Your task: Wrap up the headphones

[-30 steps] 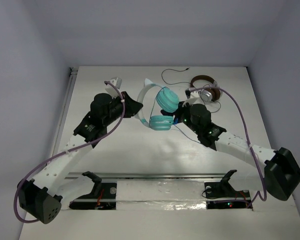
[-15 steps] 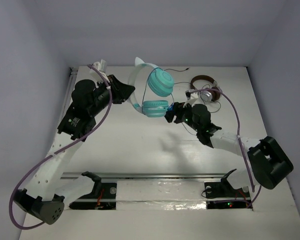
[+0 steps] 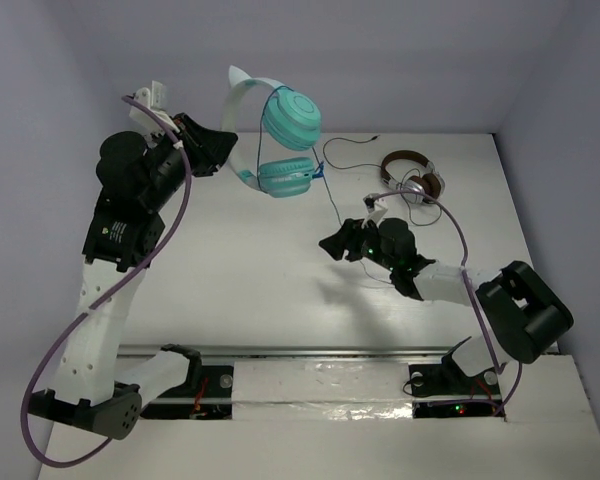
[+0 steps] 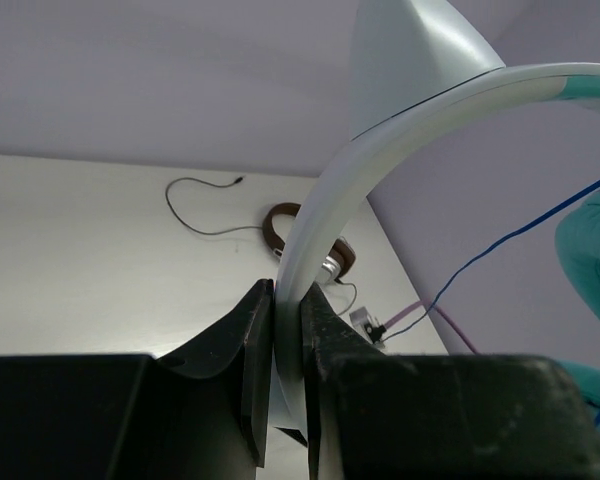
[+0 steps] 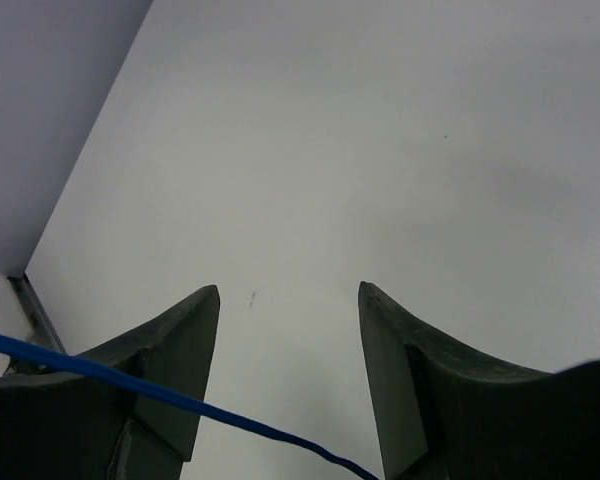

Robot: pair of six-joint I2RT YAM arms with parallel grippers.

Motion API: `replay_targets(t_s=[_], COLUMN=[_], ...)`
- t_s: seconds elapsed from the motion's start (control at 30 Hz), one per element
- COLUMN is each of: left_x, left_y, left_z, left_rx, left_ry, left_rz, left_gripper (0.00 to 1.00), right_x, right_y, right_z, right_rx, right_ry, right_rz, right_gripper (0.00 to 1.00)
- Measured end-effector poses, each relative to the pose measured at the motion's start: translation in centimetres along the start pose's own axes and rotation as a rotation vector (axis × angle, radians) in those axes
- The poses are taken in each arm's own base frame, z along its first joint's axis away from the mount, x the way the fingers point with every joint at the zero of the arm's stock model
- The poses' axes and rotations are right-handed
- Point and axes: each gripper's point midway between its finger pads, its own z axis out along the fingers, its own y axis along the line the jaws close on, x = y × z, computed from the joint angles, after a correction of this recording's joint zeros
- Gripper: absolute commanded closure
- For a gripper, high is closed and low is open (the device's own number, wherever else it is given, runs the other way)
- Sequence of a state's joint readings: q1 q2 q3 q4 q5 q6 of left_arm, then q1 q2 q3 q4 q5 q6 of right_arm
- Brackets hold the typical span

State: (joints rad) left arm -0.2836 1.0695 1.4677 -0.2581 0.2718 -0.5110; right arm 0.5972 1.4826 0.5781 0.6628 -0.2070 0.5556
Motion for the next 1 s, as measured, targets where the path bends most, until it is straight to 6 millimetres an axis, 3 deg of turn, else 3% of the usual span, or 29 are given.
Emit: replay_targets(t_s=[0.13, 0.33, 0.57, 0.67, 0.77, 0.83, 1.0], left_x=[-1.5, -1.8, -1.5, -1.3, -0.7, 0.4, 5.5], left_y=[-0.1, 0.2, 2.5, 3.9, 5.9, 8.4, 16.1], left_z=[-0.4, -0.3, 1.7, 3.0, 4.3, 5.1, 5.9], left_rx=[-0.011, -0.019, -0.085, -0.123, -0.183, -0.247, -0.472], left_ry=[-0.035, -0.042, -0.032, -0.035, -0.05, -0.053, -0.014], left_rz=[0.011, 0.012, -0.001, -0.014, -0.03, -0.05, -0.118], left_gripper=[1.0, 1.0, 1.0, 1.0, 1.0, 1.0, 1.0], right_x=[0.5, 1.0, 3.4, 5.7, 7.4, 8.2, 9.9], right_y=[0.1, 0.8, 1.6, 2.6, 4.3, 6.0, 11.3], right_z=[-0.1, 0.1, 0.5, 0.8, 1.2, 1.5, 1.4], right_rx=[-0.006, -0.023, 0.001, 0.026, 0.048, 0.05, 0.025], right_ry=[0.012, 0.018, 0.06, 0.114, 0.159, 0.183, 0.232], right_rz=[0.019, 0.029, 0.046, 0.035, 0.015, -0.005, -0.071], right_gripper=[0.39, 0.43, 0.97, 1.0, 1.0, 1.0, 1.0])
